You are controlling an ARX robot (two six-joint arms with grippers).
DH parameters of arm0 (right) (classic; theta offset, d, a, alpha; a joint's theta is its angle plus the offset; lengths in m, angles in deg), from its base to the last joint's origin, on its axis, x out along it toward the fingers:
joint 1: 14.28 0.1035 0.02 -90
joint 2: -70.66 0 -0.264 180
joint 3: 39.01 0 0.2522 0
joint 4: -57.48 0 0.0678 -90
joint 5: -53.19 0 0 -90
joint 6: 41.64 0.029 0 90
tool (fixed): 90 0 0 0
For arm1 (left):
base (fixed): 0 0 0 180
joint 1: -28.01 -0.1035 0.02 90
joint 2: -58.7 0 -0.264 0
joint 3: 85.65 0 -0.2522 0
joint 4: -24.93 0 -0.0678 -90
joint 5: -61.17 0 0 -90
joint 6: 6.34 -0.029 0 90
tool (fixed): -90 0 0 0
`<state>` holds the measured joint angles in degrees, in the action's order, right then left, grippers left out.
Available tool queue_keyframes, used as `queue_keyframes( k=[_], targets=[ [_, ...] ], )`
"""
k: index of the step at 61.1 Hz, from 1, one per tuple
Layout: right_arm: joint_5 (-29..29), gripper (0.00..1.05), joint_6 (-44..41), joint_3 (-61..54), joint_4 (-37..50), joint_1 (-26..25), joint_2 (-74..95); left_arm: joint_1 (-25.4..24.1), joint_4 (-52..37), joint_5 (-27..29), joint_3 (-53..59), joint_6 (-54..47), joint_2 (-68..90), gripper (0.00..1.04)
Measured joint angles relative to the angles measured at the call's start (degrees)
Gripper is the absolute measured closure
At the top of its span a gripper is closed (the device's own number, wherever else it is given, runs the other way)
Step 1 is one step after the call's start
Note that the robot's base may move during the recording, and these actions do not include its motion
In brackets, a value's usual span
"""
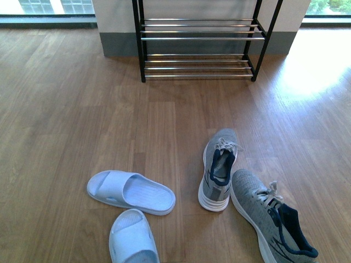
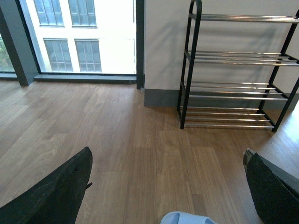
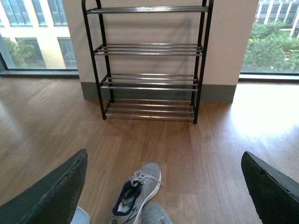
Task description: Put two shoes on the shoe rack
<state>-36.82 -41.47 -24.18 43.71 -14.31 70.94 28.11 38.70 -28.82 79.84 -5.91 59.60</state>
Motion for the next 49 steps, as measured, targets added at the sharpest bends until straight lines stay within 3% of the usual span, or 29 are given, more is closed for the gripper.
queue_keyframes(
  k=[3, 9, 17, 29, 38, 49],
  targets=[
    [-0.3, 0.09, 0.0, 0.0, 0.0, 0.0, 0.0, 0.0, 0.0, 0.0, 0.0, 0.0, 0.0, 0.09],
    [-7.5, 0.09, 2.3, 1.4, -0.3, 0.5, 7.4, 0.0, 0.0, 0.0, 0.0, 0.0, 0.0, 0.09],
    [-1.0, 0.09, 4.1, 4.0, 13.4, -4.5, 31.1, 0.0, 0.0, 0.0, 0.0, 0.0, 0.0, 0.09],
    [3.3, 0.09, 3.4, 11.3, 33.7, -8.0, 71.0, 0.0, 0.0, 0.0, 0.0, 0.0, 0.0, 0.09],
    [3.8, 0.09, -0.1, 16.5, 42.6, -8.7, 95.2, 0.0, 0.0, 0.0, 0.0, 0.0, 0.0, 0.09],
    [4.3, 0.09, -6.9, 23.5, 46.9, -9.8, 118.6, 0.0, 0.0, 0.0, 0.0, 0.0, 0.0, 0.09]
  ],
)
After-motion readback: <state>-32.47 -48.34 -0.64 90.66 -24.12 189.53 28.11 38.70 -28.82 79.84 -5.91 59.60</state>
